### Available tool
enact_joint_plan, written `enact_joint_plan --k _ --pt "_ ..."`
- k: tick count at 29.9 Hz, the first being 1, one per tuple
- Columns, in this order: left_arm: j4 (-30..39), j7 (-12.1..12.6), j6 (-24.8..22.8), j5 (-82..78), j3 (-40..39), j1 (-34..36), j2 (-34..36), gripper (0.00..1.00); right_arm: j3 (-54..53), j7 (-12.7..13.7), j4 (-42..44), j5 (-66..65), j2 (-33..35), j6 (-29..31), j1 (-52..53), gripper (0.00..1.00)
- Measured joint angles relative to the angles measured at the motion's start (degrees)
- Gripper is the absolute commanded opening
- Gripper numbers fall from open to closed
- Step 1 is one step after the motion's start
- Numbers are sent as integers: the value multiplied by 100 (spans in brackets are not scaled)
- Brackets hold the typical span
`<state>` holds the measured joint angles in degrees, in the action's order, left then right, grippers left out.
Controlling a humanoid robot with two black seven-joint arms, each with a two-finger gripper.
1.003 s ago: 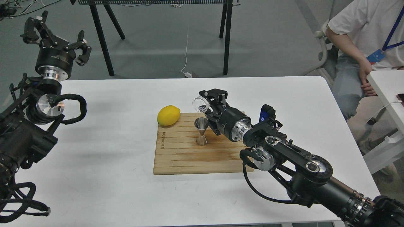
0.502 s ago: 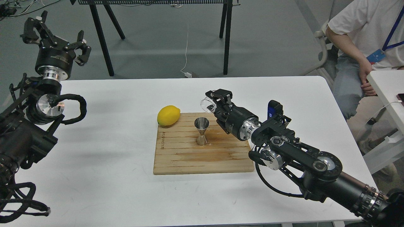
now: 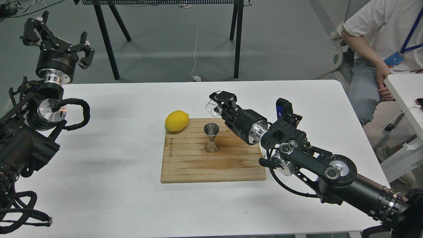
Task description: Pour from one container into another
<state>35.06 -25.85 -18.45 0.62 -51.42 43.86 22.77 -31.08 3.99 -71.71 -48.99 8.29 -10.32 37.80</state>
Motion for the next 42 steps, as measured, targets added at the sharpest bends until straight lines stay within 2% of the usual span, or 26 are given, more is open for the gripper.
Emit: enact_joint_plan --k 22,42 --pt "-17 -17 -3 0 0 0 -18 100 575 -29 -146 -273 296 -23 377 20" --pt "-17 -17 0 0 -8 -3 -18 100 1374 -48 -192 -978 604 -32 1141 20"
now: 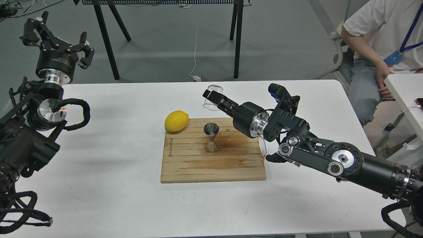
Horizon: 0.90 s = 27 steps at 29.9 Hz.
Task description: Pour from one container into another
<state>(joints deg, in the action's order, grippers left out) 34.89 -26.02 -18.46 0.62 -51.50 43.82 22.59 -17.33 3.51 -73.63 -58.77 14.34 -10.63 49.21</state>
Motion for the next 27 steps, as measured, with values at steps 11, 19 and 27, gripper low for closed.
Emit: enact_joint_plan --k 11,19,27 --pt "0 -1 0 0 4 -3 -26 100 266 -8 -243 -155 303 0 352 20" --pt "0 -1 -1 9 0 -1 -39 100 -153 37 -800 1116 811 10 -212 20" --pt "26 31 2 9 12 18 -28 100 -2184 64 -1079 2563 931 116 -1693 20"
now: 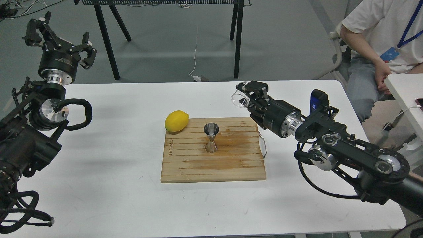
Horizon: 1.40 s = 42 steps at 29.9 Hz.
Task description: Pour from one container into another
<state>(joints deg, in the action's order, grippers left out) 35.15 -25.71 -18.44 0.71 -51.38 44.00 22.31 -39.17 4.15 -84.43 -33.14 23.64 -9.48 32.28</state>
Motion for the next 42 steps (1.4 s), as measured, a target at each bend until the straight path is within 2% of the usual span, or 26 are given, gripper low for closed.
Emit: enact_joint_plan --k 7,14,19,29,35,42 --pt "4 37 8 0 1 23 -31 100 -1676 15 -201 1708 -111 195 -1282 19" --pt "-5 65 -1 0 73 53 -188 100 -2383 5 30 3154 -232 266 -1919 19" --pt "-9 64 -18 0 75 54 -201 100 -2728 12 659 4531 -277 558 -2124 20" --pt "-4 40 62 -3 75 99 -285 100 -2933 99 1838 5552 -774 1047 -2250 18" --pt "-2 51 93 -16 90 109 -288 100 -2997 676 2295 6049 -899 1146 -2268 18" --pt "-8 53 95 -28 93 168 -288 100 -3267 1133 3032 6202 -1117 1169 -2138 18"
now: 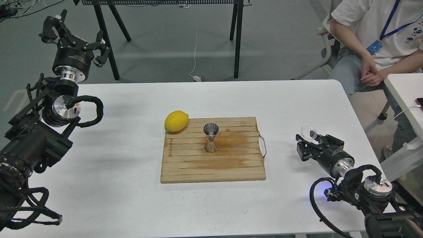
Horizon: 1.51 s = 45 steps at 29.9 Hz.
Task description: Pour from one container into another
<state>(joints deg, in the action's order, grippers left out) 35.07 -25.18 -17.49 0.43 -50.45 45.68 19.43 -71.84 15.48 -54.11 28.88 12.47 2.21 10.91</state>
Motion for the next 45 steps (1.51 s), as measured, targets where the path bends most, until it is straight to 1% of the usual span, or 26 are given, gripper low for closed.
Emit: enact_joint_plan --k 5,7,10,16,17,21,23,27,29,30,31,33,38,45 --pt "-7 -3 0 0 0 -9 0 100 -11 58 494 3 -225 -18 303 21" --pt "-15 -14 0 0 3 -20 -1 100 -8 57 714 3 -340 -31 431 25" --pt "-17 -20 0 -3 14 -22 -27 100 -6 37 923 4 -434 -56 572 28" --pt "-19 -44 0 -8 11 -15 -44 100 -5 -98 1192 -17 -455 -331 794 30" --pt "-19 -47 0 -8 10 -14 -46 100 -1 -106 1213 -23 -455 -343 810 32" --pt "-19 -56 0 -8 9 -14 -60 100 18 -121 1230 -37 -456 -409 830 50" --pt "-19 -56 0 -8 9 -14 -61 100 31 -133 1230 -38 -457 -451 835 62" --pt "-19 -57 0 -8 9 -8 -62 100 67 -143 1187 -39 -457 -539 828 72" --pt "-19 -57 0 -8 9 -6 -63 100 72 -143 1143 -45 -452 -560 807 75" --pt "-19 -57 0 -8 9 -6 -66 100 75 -142 1105 -48 -445 -571 791 78" --pt "-19 -57 0 -8 9 -6 -70 100 76 -142 1051 -50 -435 -580 772 82" --pt "-19 -57 0 -8 9 -6 -77 100 77 -139 894 -54 -414 -634 737 94" --pt "-19 -65 0 -6 9 -7 -88 100 28 -137 407 -54 -301 -891 577 96" --pt "-16 -67 0 1 9 -16 -96 100 36 -202 272 -54 -129 -950 520 94"
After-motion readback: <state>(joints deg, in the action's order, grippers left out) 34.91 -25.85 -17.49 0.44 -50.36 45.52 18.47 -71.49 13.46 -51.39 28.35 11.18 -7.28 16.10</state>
